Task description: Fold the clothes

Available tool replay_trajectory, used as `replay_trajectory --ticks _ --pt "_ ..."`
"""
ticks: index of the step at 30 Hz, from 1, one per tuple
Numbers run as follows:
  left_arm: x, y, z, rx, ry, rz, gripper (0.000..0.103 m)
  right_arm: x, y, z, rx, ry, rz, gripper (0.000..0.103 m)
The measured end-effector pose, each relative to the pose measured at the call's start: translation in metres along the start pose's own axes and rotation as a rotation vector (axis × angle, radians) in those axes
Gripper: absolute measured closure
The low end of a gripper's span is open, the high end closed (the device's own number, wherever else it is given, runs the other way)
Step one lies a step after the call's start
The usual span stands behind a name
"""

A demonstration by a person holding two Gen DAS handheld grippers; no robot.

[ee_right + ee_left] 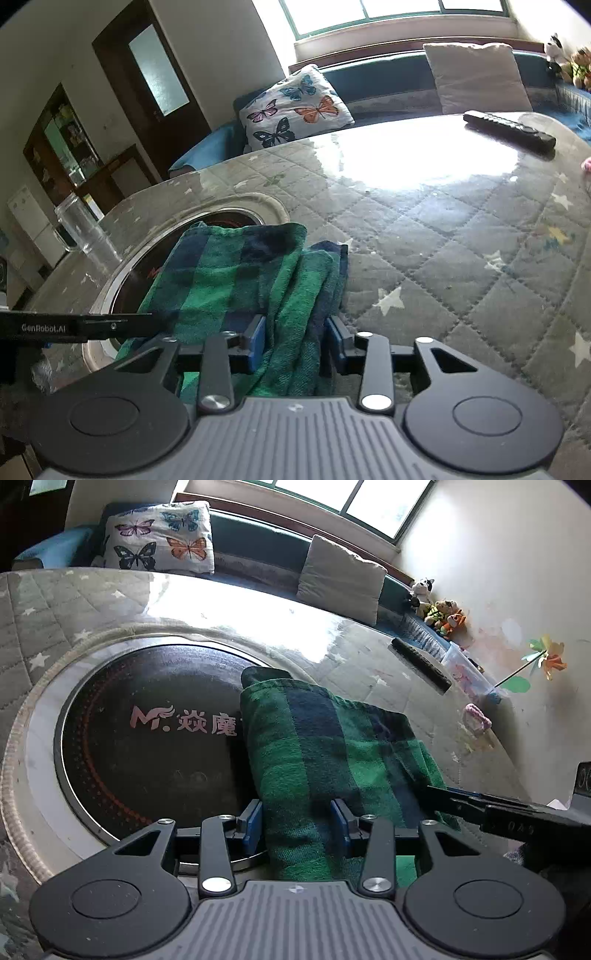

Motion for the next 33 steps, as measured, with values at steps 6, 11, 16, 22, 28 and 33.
replay_trajectory --ticks 6,11,16,22,28,33 --pt "-0.001 0.0 0.0 0.014 -0.003 0.005 0.058 -0.001 0.002 0.002 0.023 0.005 0.045 0.065" --pt "-0.003 0.0 -0.001 0.022 -0.005 0.001 0.056 0.001 0.009 0.001 0.043 0.013 0.099 0.065" --pt "-0.005 0.0 -0.001 0.037 -0.008 0.004 0.053 0.004 0.009 -0.001 0.055 0.024 0.109 0.054" --pt "-0.008 -0.001 -0.004 0.046 -0.015 -0.002 0.048 -0.002 0.007 0.01 0.023 0.012 0.085 0.053" --pt "-0.01 0.002 -0.003 0.042 -0.018 0.0 0.046 -0.007 -0.002 0.015 0.002 0.021 0.016 0.055" --pt "-0.01 0.006 -0.001 0.027 -0.016 0.006 0.055 -0.011 -0.005 0.016 0.01 0.02 -0.001 0.072"
Point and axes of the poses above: each gripper's, at about its wrist camera, not at the fingertips, and z roughly the way its jaws point, y to its right, x to its top, the point moved 8 cm from there along z, roughly the way its jaws point, and after that the axes turned 14 degrees about z, right-handed, at the moved point
